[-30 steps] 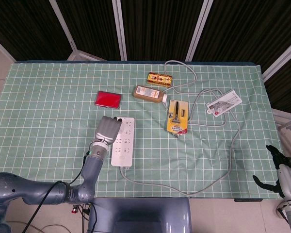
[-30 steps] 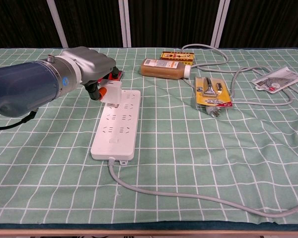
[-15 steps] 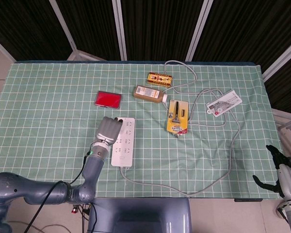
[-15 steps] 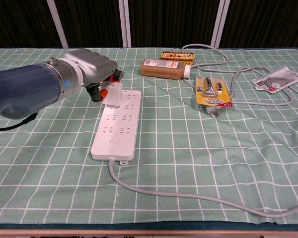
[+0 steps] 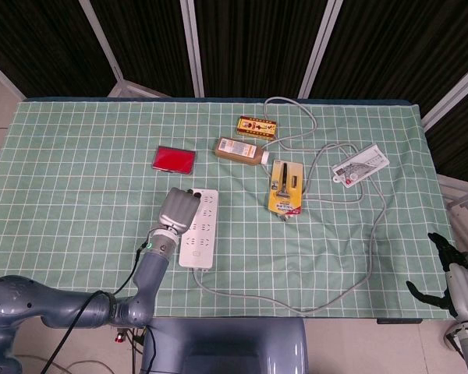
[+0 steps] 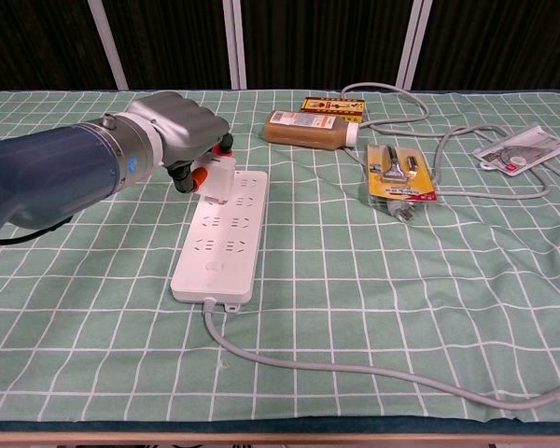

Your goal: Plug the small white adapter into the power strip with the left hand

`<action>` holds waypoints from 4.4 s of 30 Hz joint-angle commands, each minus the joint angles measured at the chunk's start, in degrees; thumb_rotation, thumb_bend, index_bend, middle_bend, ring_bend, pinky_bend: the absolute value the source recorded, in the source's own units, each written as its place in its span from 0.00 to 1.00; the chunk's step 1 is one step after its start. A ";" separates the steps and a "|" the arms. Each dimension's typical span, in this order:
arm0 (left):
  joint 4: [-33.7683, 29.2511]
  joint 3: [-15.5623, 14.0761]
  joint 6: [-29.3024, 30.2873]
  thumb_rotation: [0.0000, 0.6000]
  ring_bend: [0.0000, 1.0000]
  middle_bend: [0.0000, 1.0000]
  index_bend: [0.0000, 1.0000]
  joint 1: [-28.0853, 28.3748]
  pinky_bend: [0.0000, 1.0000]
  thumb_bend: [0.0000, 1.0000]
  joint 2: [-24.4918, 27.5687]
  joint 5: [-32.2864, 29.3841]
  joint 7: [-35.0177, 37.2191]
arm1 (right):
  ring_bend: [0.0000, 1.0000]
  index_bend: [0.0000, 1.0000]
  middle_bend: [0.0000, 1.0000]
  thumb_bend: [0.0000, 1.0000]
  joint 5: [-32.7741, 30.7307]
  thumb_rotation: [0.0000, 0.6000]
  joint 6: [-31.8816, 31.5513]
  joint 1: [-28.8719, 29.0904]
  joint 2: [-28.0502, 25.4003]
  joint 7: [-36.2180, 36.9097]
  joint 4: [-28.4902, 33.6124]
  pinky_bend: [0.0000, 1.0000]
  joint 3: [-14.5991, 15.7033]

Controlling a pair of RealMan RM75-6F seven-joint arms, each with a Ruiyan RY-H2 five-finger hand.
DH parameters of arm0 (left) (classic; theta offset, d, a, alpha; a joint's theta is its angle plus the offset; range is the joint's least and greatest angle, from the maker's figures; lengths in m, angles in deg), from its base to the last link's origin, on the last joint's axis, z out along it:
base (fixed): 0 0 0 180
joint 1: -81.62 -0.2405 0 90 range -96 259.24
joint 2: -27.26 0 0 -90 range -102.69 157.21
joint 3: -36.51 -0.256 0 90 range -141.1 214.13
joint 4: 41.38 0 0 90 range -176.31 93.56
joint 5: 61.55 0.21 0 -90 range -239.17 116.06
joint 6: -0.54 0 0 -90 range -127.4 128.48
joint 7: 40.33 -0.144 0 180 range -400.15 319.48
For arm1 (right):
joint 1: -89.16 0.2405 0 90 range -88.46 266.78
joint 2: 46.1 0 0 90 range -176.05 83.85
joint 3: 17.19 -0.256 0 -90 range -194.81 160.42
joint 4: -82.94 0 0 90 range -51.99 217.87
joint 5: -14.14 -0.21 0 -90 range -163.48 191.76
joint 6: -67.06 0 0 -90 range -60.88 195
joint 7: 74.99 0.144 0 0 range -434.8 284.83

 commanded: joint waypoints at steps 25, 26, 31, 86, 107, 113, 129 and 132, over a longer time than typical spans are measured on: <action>0.75 -1.51 -0.66 1.00 0.91 0.81 0.68 -0.52 0.97 0.72 -0.37 0.49 0.23 | 0.00 0.00 0.00 0.34 0.01 1.00 -0.09 -0.07 -0.09 0.10 0.19 0.00 0.00; 0.88 -1.45 -0.72 1.00 0.91 0.81 0.68 -0.46 0.97 0.72 -0.47 0.42 0.18 | 0.00 0.00 0.00 0.34 0.01 1.00 -0.08 -0.07 -0.09 0.14 0.18 0.00 0.00; 1.40 -1.54 -1.09 1.00 0.91 0.81 0.68 -0.21 0.97 0.72 -0.96 -0.30 -0.47 | 0.00 0.00 0.00 0.34 0.02 1.00 -0.06 -0.06 -0.09 0.21 0.16 0.00 -0.01; -10.72 16.24 -1.17 1.00 0.99 0.91 0.71 -8.93 1.00 0.27 4.72 6.34 39.60 | 0.00 0.00 0.00 0.34 0.13 1.00 -0.47 -0.27 -0.10 -0.10 0.31 0.00 0.02; -4.87 16.77 -28.05 1.00 1.00 1.00 0.90 -14.28 1.00 0.25 8.05 6.16 67.12 | 0.00 0.00 0.00 0.34 -0.20 1.00 -0.16 -0.16 -0.03 -0.37 0.22 0.00 0.00; -1.60 16.37 -30.56 1.00 1.00 1.00 0.90 -14.48 1.00 0.25 8.18 8.69 70.84 | 0.00 0.00 0.00 0.34 -0.25 1.00 -0.13 -0.15 0.04 -0.49 0.24 0.00 0.01; 3.71 14.29 -31.16 1.00 1.00 1.00 0.90 -12.66 1.00 0.25 5.90 11.43 74.44 | 0.00 0.00 0.00 0.34 -0.56 1.00 0.21 0.01 0.10 -0.36 0.16 0.00 -0.11; 4.24 13.92 -31.32 1.00 1.00 1.00 0.90 -12.36 1.00 0.25 5.55 11.64 74.85 | 0.00 0.00 0.00 0.34 -0.58 1.00 0.21 0.02 0.13 -0.37 0.13 0.00 -0.13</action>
